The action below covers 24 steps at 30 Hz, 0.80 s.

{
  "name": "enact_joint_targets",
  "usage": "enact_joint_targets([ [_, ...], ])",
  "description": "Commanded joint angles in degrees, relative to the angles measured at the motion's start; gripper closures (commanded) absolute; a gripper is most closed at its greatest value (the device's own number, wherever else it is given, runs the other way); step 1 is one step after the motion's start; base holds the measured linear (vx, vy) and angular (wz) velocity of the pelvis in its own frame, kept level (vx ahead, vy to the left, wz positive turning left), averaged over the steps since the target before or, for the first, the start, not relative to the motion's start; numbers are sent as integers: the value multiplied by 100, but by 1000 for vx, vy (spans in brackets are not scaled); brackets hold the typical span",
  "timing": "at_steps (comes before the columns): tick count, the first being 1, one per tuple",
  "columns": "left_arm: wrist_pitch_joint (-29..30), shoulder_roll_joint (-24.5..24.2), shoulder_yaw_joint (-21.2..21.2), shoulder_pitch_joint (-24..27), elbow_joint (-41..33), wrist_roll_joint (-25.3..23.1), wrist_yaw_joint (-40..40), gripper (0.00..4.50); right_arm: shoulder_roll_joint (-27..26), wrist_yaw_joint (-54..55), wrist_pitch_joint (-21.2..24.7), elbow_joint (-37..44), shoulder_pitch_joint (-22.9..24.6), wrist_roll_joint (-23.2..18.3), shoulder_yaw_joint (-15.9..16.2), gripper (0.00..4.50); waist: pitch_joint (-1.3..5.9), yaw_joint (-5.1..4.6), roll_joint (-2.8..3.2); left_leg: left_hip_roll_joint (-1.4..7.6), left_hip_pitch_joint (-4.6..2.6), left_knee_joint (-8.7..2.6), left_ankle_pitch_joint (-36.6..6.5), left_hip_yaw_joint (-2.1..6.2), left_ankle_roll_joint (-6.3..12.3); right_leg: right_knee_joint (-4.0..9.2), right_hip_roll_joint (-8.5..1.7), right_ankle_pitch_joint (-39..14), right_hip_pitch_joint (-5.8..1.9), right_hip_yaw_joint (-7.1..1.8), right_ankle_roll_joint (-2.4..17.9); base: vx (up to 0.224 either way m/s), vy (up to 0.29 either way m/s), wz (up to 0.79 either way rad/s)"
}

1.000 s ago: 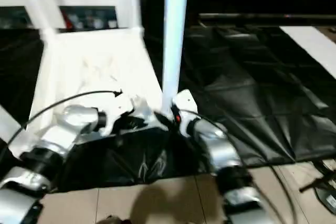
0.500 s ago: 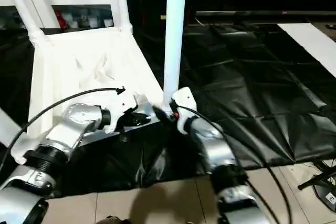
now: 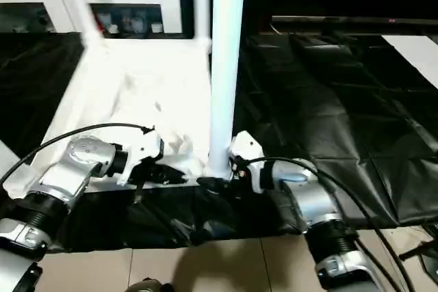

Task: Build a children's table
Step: Rotate leg to tighten

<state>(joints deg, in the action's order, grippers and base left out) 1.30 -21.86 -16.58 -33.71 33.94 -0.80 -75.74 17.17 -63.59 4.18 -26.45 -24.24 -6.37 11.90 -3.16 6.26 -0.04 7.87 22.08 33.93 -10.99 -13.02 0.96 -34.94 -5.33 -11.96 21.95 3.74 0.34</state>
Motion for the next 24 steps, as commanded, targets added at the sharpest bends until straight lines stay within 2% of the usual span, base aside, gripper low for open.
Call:
enact_joint_targets([
  [1, -39, 60, -87, -50, -143, 61, -51, 450, 4, -300, 76, 184, 70, -39, 304, 135, 336, -20, 4, 679, -210, -501, -1514, 332, -203, 375, -555, -842, -132, -350, 1517, 0, 0, 0],
  [7, -51, -29, -78, -98, -78, 90, -224, 450, 97, -522, 169, 313, 110, -52, 387, 172, 363, 3, 10, 664, -192, -460, -1136, 316, -26, 319, -541, -340, -148, -326, 1611, 0, 0, 0],
  [11, -143, 11, -42, -119, -15, 60, -54, 450, 25, -439, 149, 303, 135, -23, 399, 178, 347, 3, 12, 675, -198, -480, -1352, 328, -101, 352, -553, -659, -141, -331, 1587, 0, 0, 0],
  [13, -73, 229, 85, -203, 122, -90, 674, 450, -279, 387, -20, -28, 72, 190, 244, 178, 335, -18, 12, 672, -205, -491, -1481, 336, -188, 372, -558, -804, -120, -341, 1572, 0, 0, 0],
  [16, 108, 512, 250, -356, 296, -220, 1549, 450, -668, 1601, -89, -593, -123, 450, 8, 178, 313, -76, -13, 653, -240, -500, -1834, 385, -431, 462, -613, -1530, -89, -367, 1438, 0, 0, 0],
  [17, 198, 588, 280, -395, 299, -245, 1754, 450, -786, 1947, -63, -754, -190, 491, -66, 178, 300, -107, -7, 654, -223, -512, -1923, 412, -468, 489, -617, -1768, -97, -366, 1347, 0, 0, 0],
  [19, 301, 672, 291, -421, 264, -269, 1919, 450, -937, 2306, -10, -912, -259, 496, -159, 178, 304, -165, -3, 664, -221, -530, -2007, 418, -503, 495, -595, -1829, -88, -366, 1266, 0, 0, 0],
  [20, 451, 769, 302, -445, 213, -331, 2166, 450, -1129, 2697, 67, -1073, -339, 471, -269, 178, 299, -183, 29, 665, -214, -536, -2028, 426, -525, 484, -592, -1801, -79, -368, 1262, 0, 0, 0],
  [22, 727, 1021, 339, -467, 98, -437, 2711, 450, -1573, 3492, 159, -1372, -510, 451, -470, 178, 305, -266, 14, 649, -217, -555, -2126, 429, -606, 484, -567, -1752, -57, -362, 1255, 0, 0, 0],
  [24, 805, 1127, 367, -461, 58, -438, 2877, 450, -1732, 3710, 176, -1437, -558, 430, -532, 178, 310, -295, 5, 633, -212, -532, -2084, 417, -555, 494, -575, -1650, -63, -372, 1272, 0, 0, 0],
])
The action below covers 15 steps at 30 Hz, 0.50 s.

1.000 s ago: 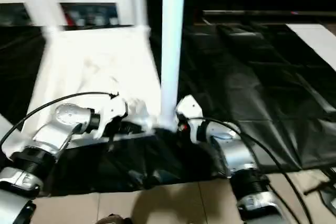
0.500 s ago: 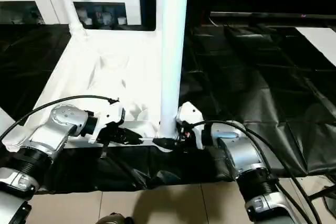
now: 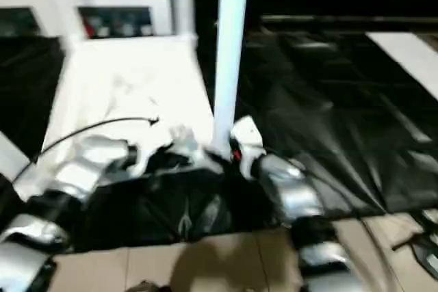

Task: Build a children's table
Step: Rotate leg to tighten

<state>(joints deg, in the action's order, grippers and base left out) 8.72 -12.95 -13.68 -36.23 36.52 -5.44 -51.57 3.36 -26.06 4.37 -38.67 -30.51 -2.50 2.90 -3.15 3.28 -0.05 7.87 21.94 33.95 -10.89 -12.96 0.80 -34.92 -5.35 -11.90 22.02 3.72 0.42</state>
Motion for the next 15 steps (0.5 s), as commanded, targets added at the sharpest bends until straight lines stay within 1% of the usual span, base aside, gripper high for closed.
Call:
enact_joint_targets([
  [1, 78, 278, 57, -188, -237, 24, 450, 450, -427, -18, 105, -239, 50, 39, 355, 178, 321, 11, 15, 636, -187, -524, -1960, 404, -454, 489, -577, -1506, -90, -374, 1261, 0, 0, 0],
  [2, 66, 342, 1, -134, -315, 33, 377, 450, -517, -111, -40, -236, 47, 67, 412, 143, 328, 6, -5, 632, -160, -523, -1785, 394, -370, 466, -561, -1264, -114, -366, 1282, 0, 0, 0],
  [3, 51, 355, -34, -100, -358, 54, 293, 450, -537, -206, -79, -219, 53, 50, 433, 122, 337, 19, 0, 625, -162, -506, -1631, 373, -278, 447, -552, -1034, -119, -363, 1318, 0, 0, 0],
  [4, 51, 355, -34, -100, -358, 54, 293, 450, -537, -206, -79, -219, 53, 50, 433, 108, 342, 22, 2, 625, -161, -498, -1550, 366, -232, 436, -551, -905, -126, -365, 1347, 0, 0, 0],
  [5, 10, 344, -78, -58, -401, 90, 162, 450, -503, -357, -124, -202, 49, 15, 468, 99, 344, 23, 1, 619, -156, -488, -1417, 353, -142, 415, -539, -698, -134, -362, 1406, 0, 0, 0],
  [6, 10, 344, -78, -58, -401, 90, 162, 450, -503, -357, -124, -202, 49, 15, 468, 99, 347, 23, -12, 618, -147, -482, -1357, 351, -95, 404, -541, -613, -146, -360, 1431, 0, 0, 0],
  [7, -56, 319, -99, -40, -413, 114, 68, 450, -432, -455, -180, -175, 50, 52, 529, 86, 361, 33, -5, 618, -142, -467, -1207, 348, -7, 385, -548, -449, -167, -352, 1471, 0, 0, 0],
  [8, -61, 269, -127, -4, -461, 148, -68, 450, -330, -628, -254, -130, 61, 95, 601, 64, 359, 26, -6, 619, -124, -463, -1103, 349, 64, 372, -543, -348, -179, -345, 1499, 0, 0, 0],
  [9, -113, 202, -168, 48, -540, 183, -240, 450, -236, -864, -311, -89, 74, 91, 635, 64, 358, 30, 6, 621, -132, -461, -1112, 347, 83, 372, -539, -350, -175, -340, 1512, 0, 0, 0],
  [10, -111, 197, -171, 51, -546, 187, -253, 450, -229, -882, -315, -84, 75, 91, 638, 64, 355, 23, -3, 617, -127, -457, -1117, 345, 109, 374, -536, -358, -179, -338, 1521, 0, 0, 0],
  [11, -92, 121, -210, 107, -638, 256, -445, 450, -115, -1150, -366, -23, 96, 77, 681, 64, 346, 26, 1, 626, -127, -455, -1180, 349, 140, 390, -548, -462, -182, -340, 1531, 0, 0, 0],
  [12, -92, 121, -210, 107, -638, 256, -445, 450, -115, -1150, -366, -23, 96, 77, 681, 64, 344, 25, 0, 630, -122, -458, -1197, 352, 137, 390, -546, -506, -187, -340, 1523, 0, 0, 0],
  [13, -178, -34, -259, 159, -690, 330, -781, 450, 134, -1620, -422, 139, 167, 38, 778, 64, 340, 21, 14, 635, -131, -465, -1258, 357, 119, 398, -543, -608, -178, -343, 1519, 0, 0, 0],
  [15, -284, -166, -292, 185, -696, 359, -1021, 450, 347, -2086, -436, 273, 235, -41, 848, 64, 336, 29, 11, 633, -142, -462, -1306, 344, 123, 406, -523, -643, -172, -342, 1516, 0, 0, 0],
])
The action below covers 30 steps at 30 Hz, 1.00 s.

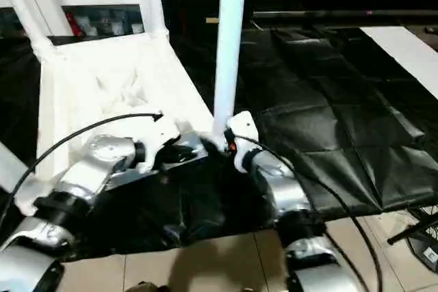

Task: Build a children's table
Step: Rotate leg to tighten

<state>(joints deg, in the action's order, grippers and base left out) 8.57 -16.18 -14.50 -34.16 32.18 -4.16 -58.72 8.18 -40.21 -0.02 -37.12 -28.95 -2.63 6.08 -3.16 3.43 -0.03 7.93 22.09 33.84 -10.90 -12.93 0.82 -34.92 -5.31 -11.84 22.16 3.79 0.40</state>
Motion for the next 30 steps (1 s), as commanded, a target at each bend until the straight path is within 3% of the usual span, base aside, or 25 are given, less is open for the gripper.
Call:
enact_joint_targets([
  [1, -269, 157, -210, -22, -262, 231, -307, 450, -134, -670, 4, 118, 79, -27, 530, 64, 343, 34, 11, 629, -166, -447, -1319, 341, 123, 400, -526, -643, -191, -346, 1509, 0, 0, 0],
  [9, -444, -174, -147, -5, -108, 458, -1177, 450, 515, -2144, 110, 717, 389, -296, 741, 64, 344, 186, 14, 662, -194, -466, -1344, 312, 31, 360, -516, -628, -161, -336, 1553, 0, 0, 0],
  [21, -428, -437, -175, -1, -23, 546, -1828, 450, 786, -2785, 301, 1031, 483, -339, 903, 171, 344, 250, -8, 659, -177, -460, -1259, 317, 5, 361, -546, -693, -167, -339, 1572, 0, 0, 0],
  [25, -478, -440, -155, 10, -9, 504, -1676, 450, 758, -2756, 344, 1076, 537, -344, 907, 179, 343, 271, -4, 665, -189, -465, -1307, 318, -9, 367, -544, -779, -152, -337, 1556, 0, 0, 0],
  [27, -442, -319, -74, -26, 80, 372, -1138, 450, 578, -2259, 153, 937, 539, -208, 834, 180, 338, 273, -2, 664, -197, -470, -1370, 320, -53, 380, -549, -864, -141, -343, 1536, 0, 0, 0],
  [29, -398, -231, -20, -69, 147, 279, -772, 450, 401, -1917, 147, 834, 510, -244, 697, 181, 322, 244, -10, 662, -201, -488, -1537, 339, -158, 406, -565, -1074, -128, -356, 1502, 0, 0, 0],
  [30, -419, -159, 21, -93, 174, 242, -576, 450, 269, -1486, 223, 659, 419, -156, 605, 181, 309, 230, -21, 653, -217, -488, -1722, 357, -250, 453, -591, -1454, -114, -366, 1426, 0, 0, 0],
])
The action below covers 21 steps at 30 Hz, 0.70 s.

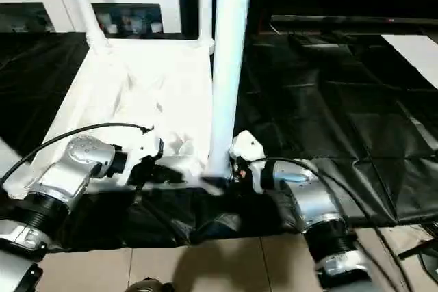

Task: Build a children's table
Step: Rotate leg to tighten

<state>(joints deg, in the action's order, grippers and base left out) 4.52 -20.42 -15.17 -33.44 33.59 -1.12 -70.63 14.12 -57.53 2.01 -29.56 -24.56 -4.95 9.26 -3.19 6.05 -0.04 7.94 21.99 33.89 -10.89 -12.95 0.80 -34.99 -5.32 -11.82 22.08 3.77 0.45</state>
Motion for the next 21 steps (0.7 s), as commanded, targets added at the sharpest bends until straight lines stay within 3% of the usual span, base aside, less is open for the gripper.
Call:
enact_joint_targets([
  [1, -31, 315, 115, -182, 51, -86, 743, 450, -415, 553, 72, -223, -85, 147, 225, 181, 302, -48, -16, 651, -205, -501, -1786, 368, -281, 479, -595, -1591, -104, -368, 1391, 0, 0, 0],
  [3, 45, 473, 146, -221, 17, -159, 1093, 450, -727, 1326, 60, -540, -230, 188, 6, 181, 304, -105, 1, 657, -210, -522, -1915, 396, -409, 486, -588, -1776, -82, -369, 1307, 0, 0, 0],
  [5, 208, 633, 124, -226, -82, -240, 1401, 450, -1101, 1952, 117, -705, -325, 42, -253, 181, 302, -195, 18, 651, -165, -554, -2061, 438, -503, 497, -590, -1922, -106, -357, 1200, 0, 0, 0],
  [9, 435, 858, 105, -238, -177, -332, 1861, 450, -1445, 2780, 44, -929, -439, 238, -315, 182, 308, -270, 31, 633, -196, -543, -2066, 406, -494, 500, -553, -1649, -62, -376, 1234, 0, 0, 0],
  [10, 512, 936, 94, -235, -214, -353, 1962, 450, -1537, 2914, -17, -962, -445, 340, -263, 182, 319, -278, 5, 621, -180, -531, -1988, 408, -454, 497, -559, -1582, -88, -369, 1242, 0, 0, 0],
  [12, 609, 1119, 49, -201, -291, -368, 2080, 450, -1683, 2975, -283, -970, -407, 624, -3, 182, 322, -280, 26, 620, -169, -520, -1840, 396, -375, 488, -560, -1394, -100, -373, 1271, 0, 0, 0],
  [15, 562, 1102, 18, -184, -312, -357, 1972, 450, -1700, 2800, -294, -895, -363, 512, -39, 109, 345, -264, 13, 613, -159, -493, -1513, 361, -152, 438, -528, -834, -130, -366, 1370, 0, 0, 0],
  [21, 382, 813, -72, -61, -509, -163, 1280, 450, -1319, 1995, -399, -689, -326, 482, 165, 72, 347, -263, 16, 609, -130, -471, -1365, 360, 50, 415, -534, -650, -185, -349, 1467, 0, 0, 0],
])
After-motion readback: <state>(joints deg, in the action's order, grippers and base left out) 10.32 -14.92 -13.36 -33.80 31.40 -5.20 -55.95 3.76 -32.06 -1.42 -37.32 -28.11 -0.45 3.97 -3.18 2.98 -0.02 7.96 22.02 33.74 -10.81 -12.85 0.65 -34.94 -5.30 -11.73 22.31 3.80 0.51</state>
